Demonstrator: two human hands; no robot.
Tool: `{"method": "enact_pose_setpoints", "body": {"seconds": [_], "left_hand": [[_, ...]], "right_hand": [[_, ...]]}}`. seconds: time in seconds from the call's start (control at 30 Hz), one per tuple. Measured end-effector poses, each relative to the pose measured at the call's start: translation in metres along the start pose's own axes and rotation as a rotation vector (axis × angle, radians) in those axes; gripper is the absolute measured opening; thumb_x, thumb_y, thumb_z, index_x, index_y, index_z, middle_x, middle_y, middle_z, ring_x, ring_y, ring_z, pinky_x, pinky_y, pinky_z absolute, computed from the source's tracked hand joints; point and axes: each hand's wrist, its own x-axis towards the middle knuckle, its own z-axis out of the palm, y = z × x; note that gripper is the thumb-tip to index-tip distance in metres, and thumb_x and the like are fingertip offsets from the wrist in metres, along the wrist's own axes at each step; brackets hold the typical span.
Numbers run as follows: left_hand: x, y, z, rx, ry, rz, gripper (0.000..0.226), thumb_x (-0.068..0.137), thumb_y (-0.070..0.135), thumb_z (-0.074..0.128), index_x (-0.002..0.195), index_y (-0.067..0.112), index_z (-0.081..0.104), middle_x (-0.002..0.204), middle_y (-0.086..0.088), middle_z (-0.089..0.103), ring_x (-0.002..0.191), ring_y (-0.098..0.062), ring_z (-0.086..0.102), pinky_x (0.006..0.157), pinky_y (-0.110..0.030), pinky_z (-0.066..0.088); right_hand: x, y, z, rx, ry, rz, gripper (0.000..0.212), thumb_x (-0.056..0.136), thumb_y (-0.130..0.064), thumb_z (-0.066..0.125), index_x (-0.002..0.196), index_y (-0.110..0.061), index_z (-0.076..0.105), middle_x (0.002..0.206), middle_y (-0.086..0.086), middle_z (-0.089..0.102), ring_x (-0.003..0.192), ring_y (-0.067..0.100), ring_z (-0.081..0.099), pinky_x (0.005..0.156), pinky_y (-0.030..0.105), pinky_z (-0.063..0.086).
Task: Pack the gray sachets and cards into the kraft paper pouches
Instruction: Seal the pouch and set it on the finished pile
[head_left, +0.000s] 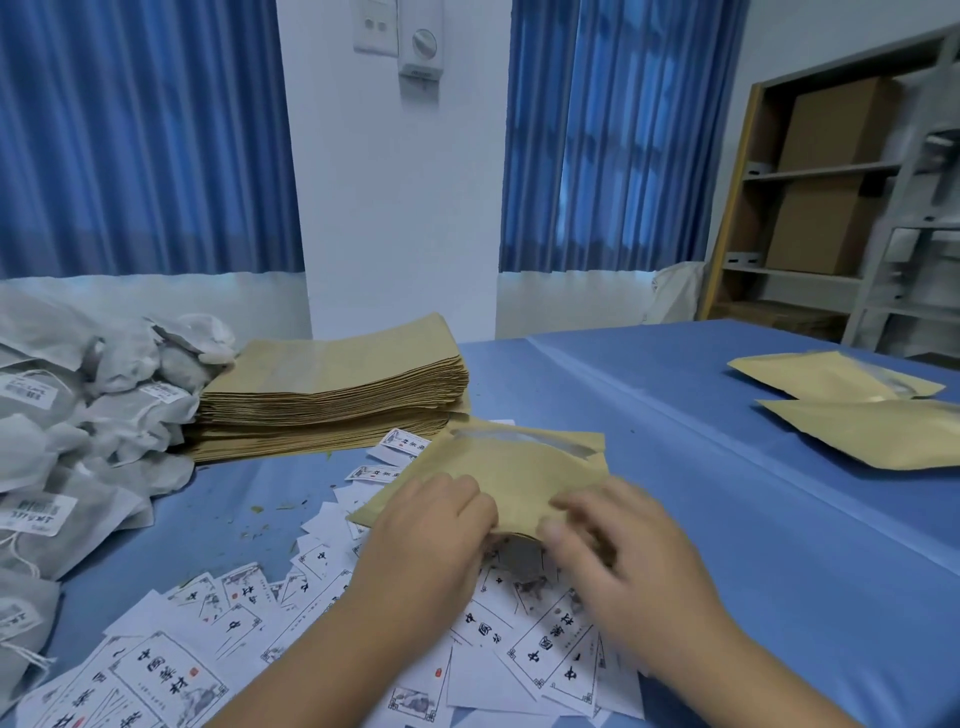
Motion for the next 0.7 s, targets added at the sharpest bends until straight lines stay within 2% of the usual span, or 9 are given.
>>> {"method": "enact_pose_setpoints", "body": {"seconds": [0.1,0.17,0.2,0.23,0.3,0.4,0.5,0.63,0.7], "left_hand": [[-0.002,-0.003,0.001,-0.029,0.037,-0.048,0.035,0.051,-0.016,0.075,0.072,0.009,0.064,0.072,-0.004,0.057,0.066,-0.023,0.048,0.060,-0.033,0.038],[-0.003,-0.004,0.003,-0.055,0.043,-0.063,0.041,0.049,-0.021,0.071,0.078,0.007,0.065,0.077,-0.006,0.058,0.072,-0.021,0.044,0.062,-0.033,0.037],[-0.003,-0.003,0.004,-0.073,0.036,-0.064,0.045,0.047,-0.023,0.069,0.080,0.006,0.065,0.080,-0.007,0.058,0.073,-0.022,0.046,0.062,-0.034,0.041],[-0.004,-0.002,0.005,-0.089,0.017,-0.054,0.049,0.046,-0.024,0.067,0.083,0.007,0.063,0.082,-0.007,0.058,0.073,-0.024,0.049,0.059,-0.037,0.046],[-0.004,-0.001,0.005,-0.110,-0.033,-0.002,0.053,0.047,-0.020,0.065,0.090,0.009,0.058,0.087,-0.006,0.056,0.073,-0.027,0.053,0.054,-0.040,0.050],[-0.004,-0.003,0.005,-0.075,-0.088,0.097,0.034,0.069,0.000,0.051,0.097,0.018,0.050,0.092,0.000,0.054,0.079,-0.021,0.048,0.057,-0.033,0.049],[0.000,-0.005,0.007,-0.052,-0.109,0.056,0.025,0.081,0.021,0.033,0.094,0.027,0.053,0.087,0.003,0.055,0.078,-0.017,0.050,0.059,-0.031,0.047],[0.008,0.002,0.014,0.080,-0.097,0.212,0.037,0.064,-0.002,0.054,0.094,0.019,0.062,0.086,0.002,0.056,0.074,-0.021,0.048,0.069,-0.029,0.036],[0.022,0.006,0.019,0.125,-0.083,0.158,0.046,0.049,-0.008,0.070,0.085,0.019,0.066,0.082,0.002,0.058,0.070,-0.021,0.053,0.068,-0.029,0.030]], "right_hand": [[0.006,0.010,-0.016,0.414,0.065,0.488,0.027,0.090,-0.055,0.051,0.091,-0.031,0.064,0.085,-0.011,0.059,0.071,0.001,0.055,0.063,0.020,0.040],[0.011,0.018,-0.025,0.953,-0.090,0.888,0.045,0.086,-0.056,0.056,0.106,-0.015,0.060,0.077,0.001,0.058,0.058,0.017,0.052,0.053,0.027,0.043],[0.010,0.018,-0.028,1.200,-0.202,0.982,0.057,0.081,-0.055,0.060,0.114,-0.009,0.055,0.079,0.009,0.059,0.056,0.022,0.053,0.048,0.030,0.046],[0.007,0.018,-0.029,1.357,-0.308,1.007,0.064,0.078,-0.053,0.063,0.120,-0.005,0.051,0.086,0.016,0.063,0.058,0.028,0.058,0.047,0.032,0.050],[0.003,0.015,-0.029,1.492,-0.433,0.947,0.062,0.080,-0.043,0.064,0.126,-0.004,0.051,0.104,0.025,0.065,0.072,0.036,0.067,0.053,0.036,0.057],[0.003,0.010,-0.031,1.582,-0.452,0.844,0.054,0.076,-0.020,0.064,0.125,0.001,0.054,0.104,0.028,0.066,0.082,0.040,0.069,0.058,0.036,0.059],[0.002,0.011,-0.031,1.533,-0.498,0.796,0.037,0.083,-0.003,0.055,0.120,0.004,0.055,0.106,0.029,0.066,0.082,0.043,0.069,0.057,0.035,0.058],[0.001,0.023,-0.032,1.521,-0.389,0.775,0.039,0.084,0.018,0.037,0.117,0.004,0.052,0.095,0.035,0.066,0.075,0.047,0.067,0.052,0.035,0.057],[0.003,0.032,-0.040,1.485,-0.303,0.738,0.043,0.083,0.018,0.035,0.116,-0.002,0.053,0.089,0.030,0.068,0.070,0.044,0.067,0.050,0.033,0.056]]}}
